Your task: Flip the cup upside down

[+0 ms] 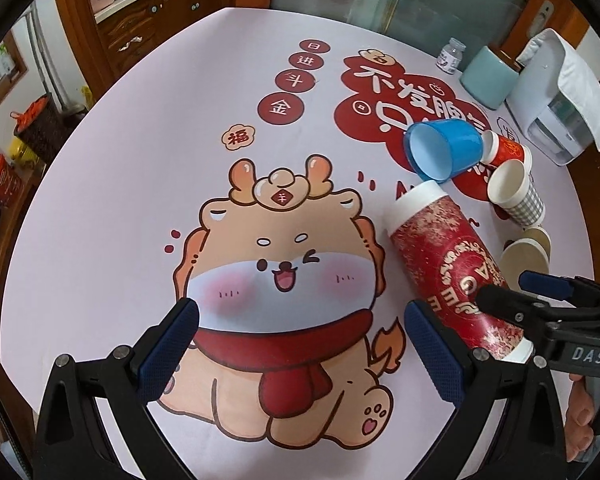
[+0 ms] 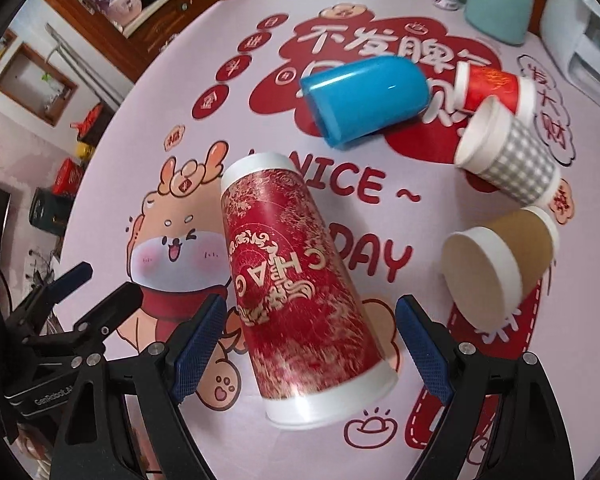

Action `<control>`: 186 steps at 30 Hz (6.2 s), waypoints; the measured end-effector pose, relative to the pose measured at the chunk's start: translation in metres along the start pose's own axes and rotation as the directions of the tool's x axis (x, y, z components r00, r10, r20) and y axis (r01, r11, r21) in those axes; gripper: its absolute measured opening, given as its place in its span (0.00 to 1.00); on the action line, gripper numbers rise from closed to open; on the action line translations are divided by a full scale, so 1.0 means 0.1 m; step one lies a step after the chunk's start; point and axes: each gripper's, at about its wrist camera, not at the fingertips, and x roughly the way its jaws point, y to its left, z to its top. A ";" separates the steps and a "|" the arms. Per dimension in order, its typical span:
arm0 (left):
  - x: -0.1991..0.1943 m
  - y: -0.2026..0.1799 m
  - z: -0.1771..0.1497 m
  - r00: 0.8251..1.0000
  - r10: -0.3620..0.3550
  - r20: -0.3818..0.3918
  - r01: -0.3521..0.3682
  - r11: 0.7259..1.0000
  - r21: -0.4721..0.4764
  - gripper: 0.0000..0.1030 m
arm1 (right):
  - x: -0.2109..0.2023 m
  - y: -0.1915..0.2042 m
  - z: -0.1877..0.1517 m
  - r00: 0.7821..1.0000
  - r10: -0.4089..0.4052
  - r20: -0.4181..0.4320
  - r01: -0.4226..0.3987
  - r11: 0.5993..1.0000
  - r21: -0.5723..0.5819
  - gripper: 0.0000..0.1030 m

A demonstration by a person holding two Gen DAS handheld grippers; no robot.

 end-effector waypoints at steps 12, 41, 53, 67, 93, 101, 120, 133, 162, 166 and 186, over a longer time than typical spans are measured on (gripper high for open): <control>0.07 0.14 0.02 1.000 0.013 -0.009 -0.013 0.999 -0.031 0.99 | 0.33 0.21 0.20 0.989 -0.077 -0.126 0.063 0.992 -0.110 0.85; -0.14 -0.07 -0.32 1.000 -0.026 -0.008 0.026 0.999 0.042 0.99 | -0.46 -0.09 -0.47 0.997 0.076 -0.012 -0.074 0.989 0.126 0.75; -0.10 -0.60 -0.79 0.989 -0.096 -0.110 0.114 0.977 0.179 0.99 | -0.29 -0.88 -1.66 0.988 0.154 0.019 -0.146 0.887 0.438 0.76; -0.09 -0.80 -0.92 0.985 -0.098 -0.143 0.128 0.967 0.222 0.99 | -0.12 -0.94 -1.89 0.963 0.258 0.080 -0.264 0.838 0.477 0.81; 0.09 -1.47 -0.81 0.901 -0.220 -0.373 0.325 0.913 0.246 0.99 | -0.81 -1.39 -2.52 0.973 0.069 0.221 -0.170 0.861 0.480 0.83; 0.24 -1.68 -0.86 0.854 -0.206 -0.478 0.347 0.910 0.227 0.99 | -0.75 -1.58 -2.69 0.977 -0.086 0.197 -0.016 0.886 0.464 0.81; 0.60 -1.95 -0.82 0.753 -0.156 -0.639 0.360 0.911 0.201 0.90 | -0.50 -1.65 -2.81 0.976 -0.056 0.212 -0.046 0.893 0.449 0.74; 0.55 -2.03 -0.85 0.774 -0.108 -0.624 0.336 0.905 0.261 0.74 | -0.46 -1.65 -2.85 0.968 -0.009 0.252 -0.107 0.890 0.444 0.74; -0.84 -1.98 -1.23 0.891 -0.308 0.333 0.062 0.809 0.584 0.74 | -0.67 -1.63 -2.81 0.946 -0.090 0.312 -0.062 0.893 0.446 0.74; -0.65 -2.01 -1.28 0.859 -0.317 0.402 0.026 0.811 0.585 0.74 | -0.64 -1.61 -2.81 0.947 -0.106 0.303 -0.043 0.894 0.447 0.74; -0.35 -1.95 -1.79 0.857 -0.284 0.429 -0.056 0.777 0.627 0.82 | -0.63 -1.53 -2.78 0.946 -0.164 0.281 0.029 0.903 0.428 0.74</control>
